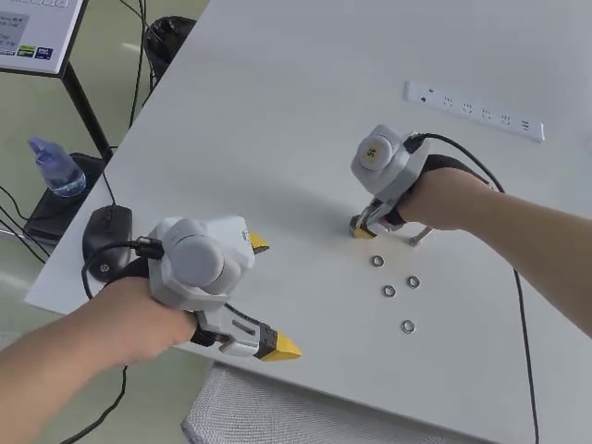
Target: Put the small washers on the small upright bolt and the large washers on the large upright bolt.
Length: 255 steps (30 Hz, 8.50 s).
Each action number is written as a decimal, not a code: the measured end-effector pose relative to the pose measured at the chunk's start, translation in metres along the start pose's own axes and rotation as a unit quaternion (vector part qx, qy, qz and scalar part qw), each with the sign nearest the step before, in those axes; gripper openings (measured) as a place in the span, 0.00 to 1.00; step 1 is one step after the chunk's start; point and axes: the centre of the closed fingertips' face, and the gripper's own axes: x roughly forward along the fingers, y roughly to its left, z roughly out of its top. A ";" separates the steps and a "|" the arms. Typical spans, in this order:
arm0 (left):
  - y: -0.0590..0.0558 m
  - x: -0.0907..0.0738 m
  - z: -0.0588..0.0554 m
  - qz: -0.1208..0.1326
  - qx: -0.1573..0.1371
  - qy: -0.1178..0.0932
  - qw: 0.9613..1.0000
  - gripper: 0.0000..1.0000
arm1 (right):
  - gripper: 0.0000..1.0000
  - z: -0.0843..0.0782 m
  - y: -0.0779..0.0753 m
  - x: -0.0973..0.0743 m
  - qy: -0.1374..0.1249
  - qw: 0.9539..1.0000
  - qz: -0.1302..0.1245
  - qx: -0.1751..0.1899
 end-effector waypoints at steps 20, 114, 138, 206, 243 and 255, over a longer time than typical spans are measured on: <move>-0.004 -0.002 -0.001 0.008 -0.004 0.002 1.000 0.86 | 0.31 0.004 0.014 -0.010 -0.011 1.000 0.004 -0.015; -0.023 -0.003 0.007 0.017 0.009 0.006 1.000 0.84 | 0.31 -0.048 0.050 -0.022 -0.080 0.997 0.008 -0.016; -0.019 -0.001 0.005 0.012 0.009 0.008 1.000 0.82 | 0.24 -0.045 0.052 -0.006 -0.063 0.997 -0.003 -0.038; -0.015 0.001 0.017 0.024 0.005 -0.005 1.000 0.83 | 0.12 -0.075 0.044 -0.031 -0.023 1.000 -0.004 0.012; -0.003 0.000 0.024 0.055 -0.002 -0.024 0.998 0.91 | 0.12 -0.137 0.026 -0.067 -0.050 0.994 -0.039 0.088; -0.004 0.000 0.017 0.062 -0.007 -0.016 0.998 0.90 | 0.12 -0.113 0.007 -0.086 -0.070 0.993 -0.050 0.084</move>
